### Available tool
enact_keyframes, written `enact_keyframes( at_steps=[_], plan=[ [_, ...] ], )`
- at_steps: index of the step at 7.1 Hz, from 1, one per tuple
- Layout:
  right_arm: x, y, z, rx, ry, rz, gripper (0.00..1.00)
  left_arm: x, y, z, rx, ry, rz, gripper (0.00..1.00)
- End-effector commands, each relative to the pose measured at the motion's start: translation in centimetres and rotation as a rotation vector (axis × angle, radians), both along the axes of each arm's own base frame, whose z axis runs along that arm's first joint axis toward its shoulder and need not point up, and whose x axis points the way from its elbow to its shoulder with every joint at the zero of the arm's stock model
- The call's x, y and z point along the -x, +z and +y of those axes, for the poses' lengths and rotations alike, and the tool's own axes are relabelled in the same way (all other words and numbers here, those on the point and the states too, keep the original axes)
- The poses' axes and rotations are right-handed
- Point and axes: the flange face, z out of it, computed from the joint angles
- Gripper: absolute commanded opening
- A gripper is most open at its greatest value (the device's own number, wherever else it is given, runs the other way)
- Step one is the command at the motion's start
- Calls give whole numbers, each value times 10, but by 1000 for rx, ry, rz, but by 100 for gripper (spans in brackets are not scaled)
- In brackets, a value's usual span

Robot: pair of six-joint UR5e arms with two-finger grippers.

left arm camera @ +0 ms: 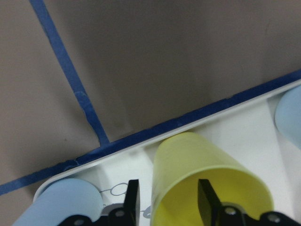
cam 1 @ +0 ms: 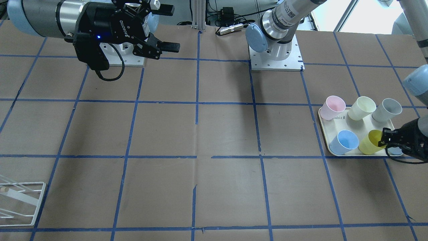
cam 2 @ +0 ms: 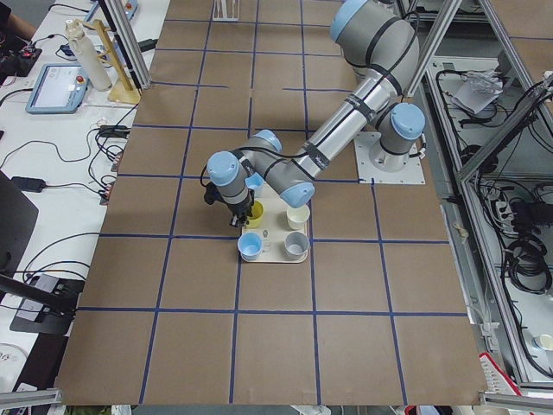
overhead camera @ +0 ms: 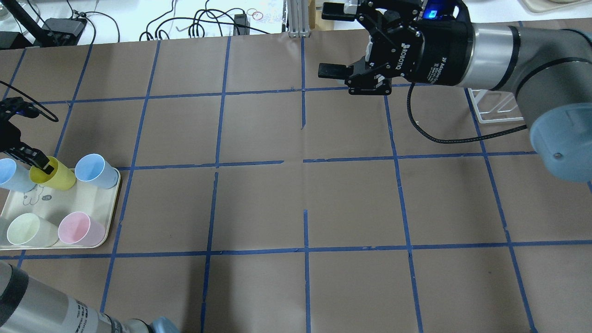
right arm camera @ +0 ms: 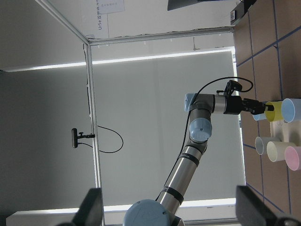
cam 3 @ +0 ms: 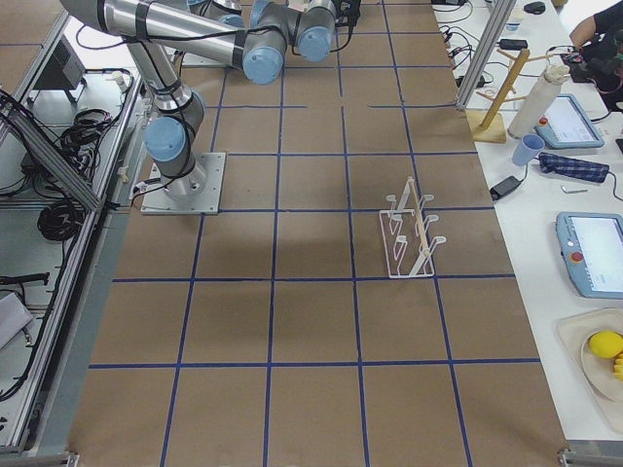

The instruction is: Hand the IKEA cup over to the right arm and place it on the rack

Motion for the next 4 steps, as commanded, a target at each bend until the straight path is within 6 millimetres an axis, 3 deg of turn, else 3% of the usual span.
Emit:
enact_keyframes(
  at_steps=[1,3,4],
  plan=[
    [0,0,0,-1,-1,-4,100,0,9,-1,13,0,-8,0],
    [0,-2,-2,-1,0,-1,100,1,40,-2,38,-3,-28,0],
    [0,-2,-2,-1,-1,-2,100,10,69,-5,59,-13,-37,0]
  ],
)
